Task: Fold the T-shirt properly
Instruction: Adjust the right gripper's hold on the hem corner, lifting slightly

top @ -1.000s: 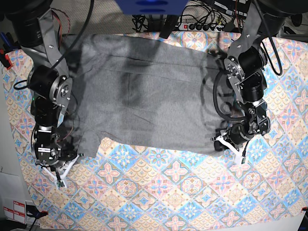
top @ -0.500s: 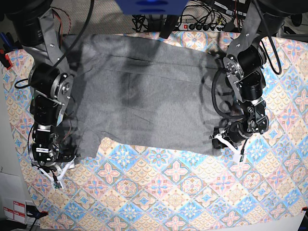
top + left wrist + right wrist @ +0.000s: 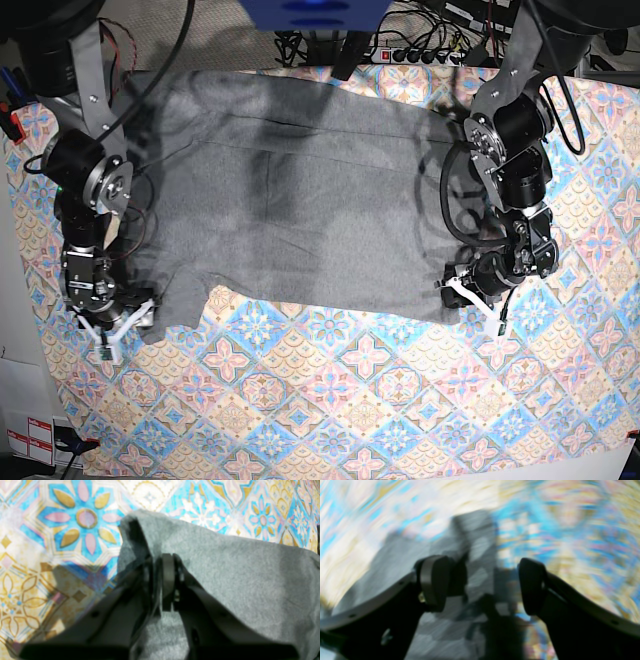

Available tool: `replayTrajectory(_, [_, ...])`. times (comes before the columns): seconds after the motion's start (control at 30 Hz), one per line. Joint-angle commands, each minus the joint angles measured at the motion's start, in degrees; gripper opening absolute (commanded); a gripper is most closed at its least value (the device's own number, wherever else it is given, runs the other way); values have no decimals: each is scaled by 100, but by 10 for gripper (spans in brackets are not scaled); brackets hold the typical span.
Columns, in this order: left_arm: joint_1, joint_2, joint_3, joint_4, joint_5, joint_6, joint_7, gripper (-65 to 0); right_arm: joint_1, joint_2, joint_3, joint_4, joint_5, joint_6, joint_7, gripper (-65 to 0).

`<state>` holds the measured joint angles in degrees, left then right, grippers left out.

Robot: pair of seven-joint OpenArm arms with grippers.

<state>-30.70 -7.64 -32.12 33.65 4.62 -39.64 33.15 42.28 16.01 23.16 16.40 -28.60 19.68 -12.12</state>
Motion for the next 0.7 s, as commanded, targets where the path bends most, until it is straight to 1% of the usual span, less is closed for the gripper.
replayTrajectory(0.0, [-117, -58, 7, 86, -115, -36, -110, -597, 225, 179, 133, 70, 34, 14, 179, -216])
replayTrajectory(0.1, [-108, -67, 7, 86, -115, -36, -110, -597, 225, 232, 256, 8, -2, 14, 241, -216])
replayTrajectory(0.2, [-99, -58, 7, 86, -115, -36, -110, -597, 225, 320, 229, 8, -10, 14, 249, -216])
replayTrajectory(0.37, [-99, -58, 7, 86, -115, -36, -110, -597, 207, 311, 221, -168, -19, 23, 258, -216])
replayTrajectory(0.53, [-99, -58, 7, 86, -115, -36, -101, -597, 207, 311, 221, -862, -19, 23, 812, -216])
replayTrajectory(0.67, [-99, -67, 7, 86, -115, -36, -101, -597, 207, 311, 221, -1144, -19, 23, 1058, -216])
